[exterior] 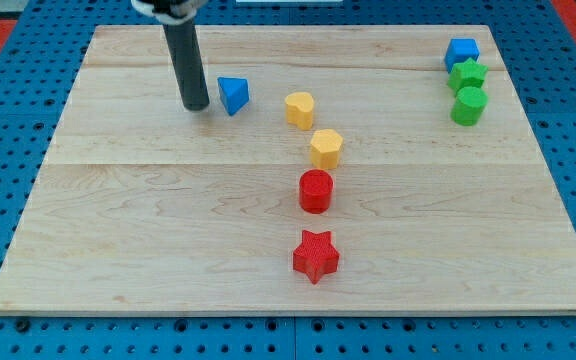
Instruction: Move the blue triangle to the bottom left of the red circle
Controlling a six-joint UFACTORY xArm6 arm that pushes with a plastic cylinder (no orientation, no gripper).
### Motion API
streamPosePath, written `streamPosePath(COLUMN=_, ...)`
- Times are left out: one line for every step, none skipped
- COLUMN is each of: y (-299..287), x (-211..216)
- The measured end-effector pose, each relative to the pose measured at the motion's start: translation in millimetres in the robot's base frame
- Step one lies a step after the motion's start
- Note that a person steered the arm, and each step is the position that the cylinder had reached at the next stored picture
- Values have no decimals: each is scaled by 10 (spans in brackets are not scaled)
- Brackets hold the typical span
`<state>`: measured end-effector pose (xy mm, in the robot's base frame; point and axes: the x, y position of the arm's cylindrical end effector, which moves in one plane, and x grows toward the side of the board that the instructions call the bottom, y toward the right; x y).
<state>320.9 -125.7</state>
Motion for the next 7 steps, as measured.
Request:
streamPosePath(y=444, x=-394)
streamPosePath(y=685, x=213)
streamPosePath(y=106, x=950)
streamPosePath(y=-154, x=743)
streamPosePath(y=-607, x=1111)
streamPosePath(y=91, x=1215)
streamPosePath(y=53, x=845)
